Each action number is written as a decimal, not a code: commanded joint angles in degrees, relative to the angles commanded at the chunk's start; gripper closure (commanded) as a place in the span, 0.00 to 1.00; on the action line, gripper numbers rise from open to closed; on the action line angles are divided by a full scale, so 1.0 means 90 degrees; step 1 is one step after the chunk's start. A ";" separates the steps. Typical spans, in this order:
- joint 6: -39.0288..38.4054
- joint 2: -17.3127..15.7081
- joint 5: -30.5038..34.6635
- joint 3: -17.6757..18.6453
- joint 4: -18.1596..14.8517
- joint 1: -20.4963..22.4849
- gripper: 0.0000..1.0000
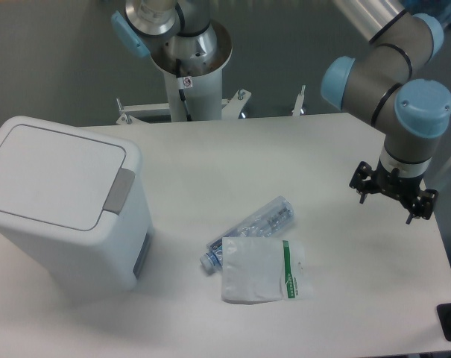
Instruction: Open the trash can
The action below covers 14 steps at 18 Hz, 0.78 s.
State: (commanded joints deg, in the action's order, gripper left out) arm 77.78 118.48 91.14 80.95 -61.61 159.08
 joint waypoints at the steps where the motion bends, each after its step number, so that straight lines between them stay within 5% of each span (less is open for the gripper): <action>1: 0.0000 0.0000 0.0000 0.0000 0.0000 0.0010 0.00; 11: -0.0780 -0.0029 -0.0069 0.0068 -0.0010 -0.0155 0.00; 14: -0.2143 -0.0195 -0.0107 0.0175 0.0010 -0.0400 0.00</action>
State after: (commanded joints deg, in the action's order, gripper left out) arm 58.50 116.73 90.18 82.52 -61.53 155.49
